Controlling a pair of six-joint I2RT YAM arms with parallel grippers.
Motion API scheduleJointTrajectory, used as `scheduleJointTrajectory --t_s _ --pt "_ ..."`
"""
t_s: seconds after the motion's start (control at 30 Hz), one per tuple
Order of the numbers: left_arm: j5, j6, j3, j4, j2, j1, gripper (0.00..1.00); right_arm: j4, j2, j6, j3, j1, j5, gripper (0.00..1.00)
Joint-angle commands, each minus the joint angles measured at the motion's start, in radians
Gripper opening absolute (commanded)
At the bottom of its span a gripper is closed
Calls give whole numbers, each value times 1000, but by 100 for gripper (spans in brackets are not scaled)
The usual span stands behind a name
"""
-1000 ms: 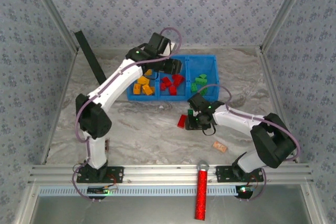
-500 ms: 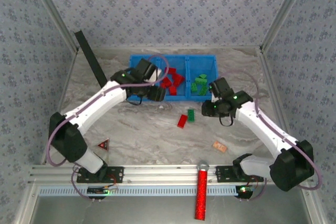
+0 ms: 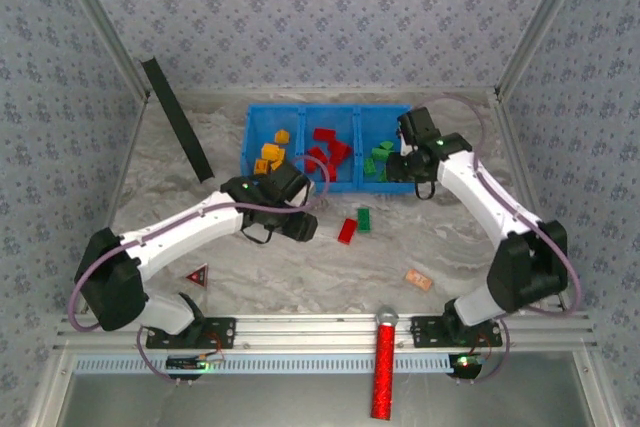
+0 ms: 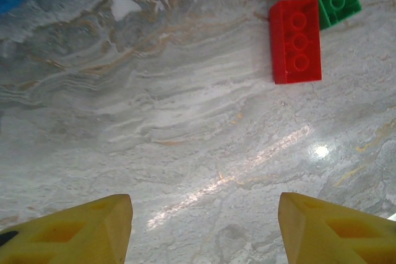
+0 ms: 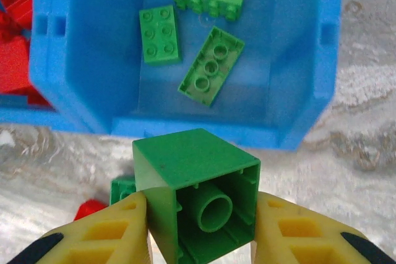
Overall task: Sort the legos into containers by color
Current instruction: Place the lego in the container.
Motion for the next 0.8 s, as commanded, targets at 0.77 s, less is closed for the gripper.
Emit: scheduleJointTrajectory --t_s 0.77 --pt "45 -138 40 240 250 -141 66 74 399 -51 222 2 77 53"
